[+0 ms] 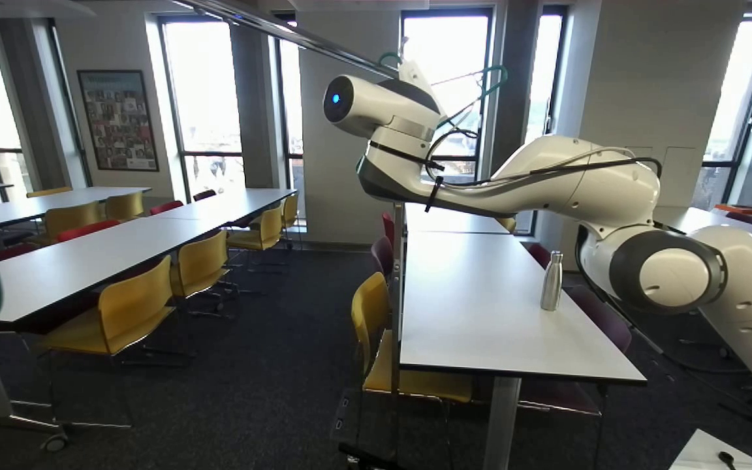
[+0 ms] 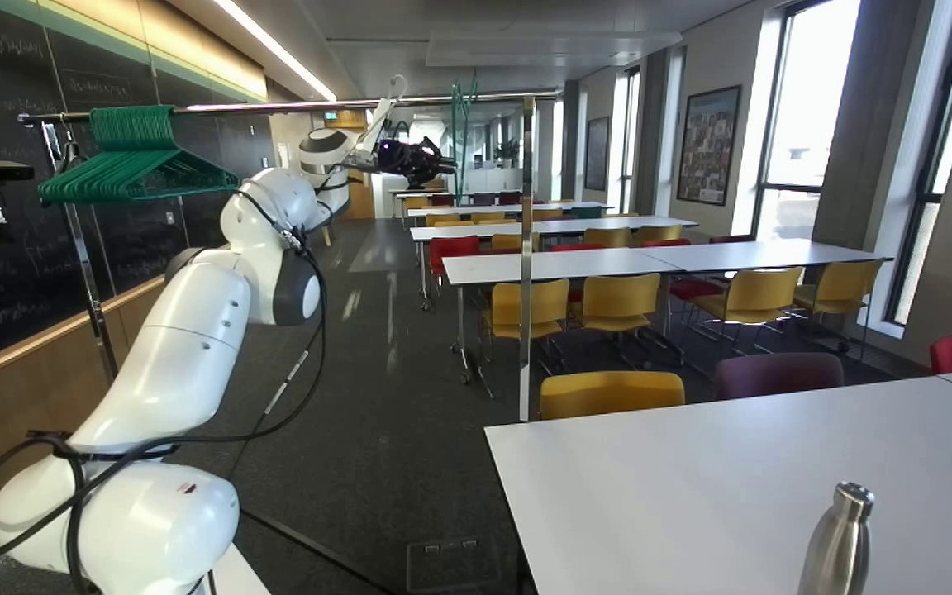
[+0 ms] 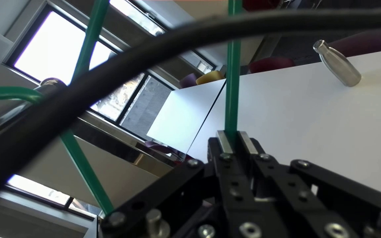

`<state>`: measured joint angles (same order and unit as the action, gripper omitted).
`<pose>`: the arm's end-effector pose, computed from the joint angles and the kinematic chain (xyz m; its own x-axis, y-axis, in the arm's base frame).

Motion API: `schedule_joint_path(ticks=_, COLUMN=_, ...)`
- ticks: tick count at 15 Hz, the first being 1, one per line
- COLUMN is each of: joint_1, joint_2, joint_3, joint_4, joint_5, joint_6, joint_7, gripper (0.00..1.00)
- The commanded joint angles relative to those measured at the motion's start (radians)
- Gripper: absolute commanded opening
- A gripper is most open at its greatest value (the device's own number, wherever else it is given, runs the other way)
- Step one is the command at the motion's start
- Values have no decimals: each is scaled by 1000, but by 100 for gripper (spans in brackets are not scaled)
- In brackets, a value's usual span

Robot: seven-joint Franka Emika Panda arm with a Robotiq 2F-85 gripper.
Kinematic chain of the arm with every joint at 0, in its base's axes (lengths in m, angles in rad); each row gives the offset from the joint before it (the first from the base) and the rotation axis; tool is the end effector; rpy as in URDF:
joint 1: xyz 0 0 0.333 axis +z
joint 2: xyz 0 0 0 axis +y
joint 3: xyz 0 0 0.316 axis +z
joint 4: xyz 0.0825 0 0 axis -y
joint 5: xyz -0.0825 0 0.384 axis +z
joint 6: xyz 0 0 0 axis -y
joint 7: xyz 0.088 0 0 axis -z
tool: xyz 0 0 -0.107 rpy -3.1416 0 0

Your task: Put the green hanger on the metal rod

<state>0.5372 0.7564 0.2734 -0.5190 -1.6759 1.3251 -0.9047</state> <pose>0.6253 0.3019 0.7093 0.6823 0.4490 -0.5769 0.5789 0.1500 0.8015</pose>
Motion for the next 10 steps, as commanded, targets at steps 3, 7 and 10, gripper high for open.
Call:
schedule_joint_path(ticks=3, joint_1=33, joint_2=13, joint_3=-12, joint_4=71, joint_5=-24, joint_6=-10, joint_7=-66, gripper=2)
schedule_joint_path(ticks=7, joint_1=54, joint_2=-47, joint_3=-140, joint_4=-27, joint_5=126, joint_6=19, joint_7=-25, gripper=2)
schedule_joint_path(ticks=10, joint_1=65, joint_2=-33, joint_3=-198, joint_4=-24, joint_5=172, joint_6=28, joint_7=-30, gripper=2)
